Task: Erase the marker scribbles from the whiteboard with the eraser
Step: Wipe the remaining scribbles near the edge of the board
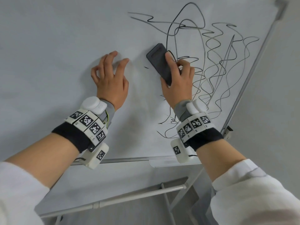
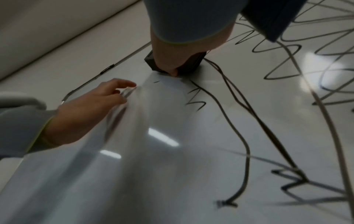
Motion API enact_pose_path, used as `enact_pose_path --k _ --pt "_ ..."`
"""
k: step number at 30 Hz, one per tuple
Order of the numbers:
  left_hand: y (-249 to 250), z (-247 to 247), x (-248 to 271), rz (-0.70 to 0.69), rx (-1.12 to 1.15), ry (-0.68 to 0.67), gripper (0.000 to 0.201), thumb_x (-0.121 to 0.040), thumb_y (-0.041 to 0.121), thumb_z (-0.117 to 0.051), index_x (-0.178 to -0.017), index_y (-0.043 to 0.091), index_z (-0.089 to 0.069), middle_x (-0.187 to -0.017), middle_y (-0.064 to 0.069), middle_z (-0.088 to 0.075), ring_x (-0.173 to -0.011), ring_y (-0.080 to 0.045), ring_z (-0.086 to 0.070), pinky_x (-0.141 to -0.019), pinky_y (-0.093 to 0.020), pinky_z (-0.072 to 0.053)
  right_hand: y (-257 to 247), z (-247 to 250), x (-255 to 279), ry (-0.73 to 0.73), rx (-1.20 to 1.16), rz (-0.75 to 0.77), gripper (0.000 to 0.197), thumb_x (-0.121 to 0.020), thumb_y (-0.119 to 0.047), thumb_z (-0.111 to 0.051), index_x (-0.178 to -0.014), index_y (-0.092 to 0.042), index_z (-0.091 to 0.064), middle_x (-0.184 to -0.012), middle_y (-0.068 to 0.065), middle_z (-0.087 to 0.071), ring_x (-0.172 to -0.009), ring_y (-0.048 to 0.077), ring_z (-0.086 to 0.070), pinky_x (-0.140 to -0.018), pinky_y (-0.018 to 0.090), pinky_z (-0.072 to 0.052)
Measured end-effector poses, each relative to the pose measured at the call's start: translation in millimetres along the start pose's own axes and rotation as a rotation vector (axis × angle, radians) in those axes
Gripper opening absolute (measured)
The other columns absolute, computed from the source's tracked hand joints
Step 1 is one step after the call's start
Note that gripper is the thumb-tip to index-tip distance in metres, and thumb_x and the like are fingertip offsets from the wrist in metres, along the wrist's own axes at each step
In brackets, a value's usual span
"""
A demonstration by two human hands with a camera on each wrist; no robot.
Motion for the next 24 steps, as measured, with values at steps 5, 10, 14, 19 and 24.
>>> enact_pose_path --k 5,10,14,19,24 --pt "4 2 -4 -0.01 0.004 0.02 0.052 -0.077 0.011 -0.035 -0.125 0.024 -0.047 -0.142 -0.01 -0.037 -0.13 -0.028 -0.027 -0.098 -0.044 -0.021 -10 -4 13 -0.079 -0.013 0.131 0.065 -0.076 -0.009 -0.066 -0.134 -0.023 -0.041 -0.108 0.017 -0.051 -0.092 0.03 -0.041 -0.08 0.04 -0.048" --pt "-1 6 -5 -0.007 -0.013 0.007 0.051 -0.079 0.009 -0.04 -0.127 0.024 -0.046 -0.143 -0.01 -0.035 -0.131 -0.029 -0.027 -0.1 -0.044 -0.02 2 6 -6 -0.014 0.031 0.021 0.061 -0.077 -0.012 -0.068 -0.134 -0.018 -0.049 -0.111 0.019 -0.052 -0.092 0.035 -0.047 -0.082 0.042 -0.048" --pt "-5 9 -8 -0.001 -0.01 0.016 0.051 -0.078 0.009 -0.041 -0.127 0.023 -0.047 -0.143 -0.01 -0.036 -0.131 -0.029 -0.027 -0.1 -0.042 -0.019 -10 -1 1 -0.039 0.0 0.061 0.062 -0.077 -0.012 -0.068 -0.134 -0.019 -0.048 -0.11 0.019 -0.051 -0.091 0.034 -0.045 -0.08 0.042 -0.048" --pt "-3 10 -9 -0.012 -0.002 0.021 0.051 -0.077 0.009 -0.04 -0.126 0.023 -0.048 -0.143 -0.01 -0.036 -0.13 -0.029 -0.028 -0.099 -0.043 -0.02 -16 -6 15 -0.107 0.005 0.154 0.064 -0.077 -0.013 -0.068 -0.134 -0.024 -0.042 -0.11 0.016 -0.052 -0.092 0.03 -0.041 -0.079 0.04 -0.047" --pt "-8 15 -15 0.001 -0.01 0.006 0.05 -0.079 0.009 -0.042 -0.127 0.023 -0.047 -0.144 -0.01 -0.035 -0.131 -0.029 -0.026 -0.1 -0.045 -0.021 2 8 -17 0.017 0.013 -0.055 0.06 -0.078 -0.015 -0.066 -0.135 -0.018 -0.048 -0.111 0.018 -0.051 -0.09 0.035 -0.046 -0.083 0.037 -0.042"
Point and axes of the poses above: each hand's wrist, its own x-axis away from the middle knuckle, its own z-axis out of the back of the hand, y = z × x, the point moved 1 cm from there along -x, towards the middle knuckle
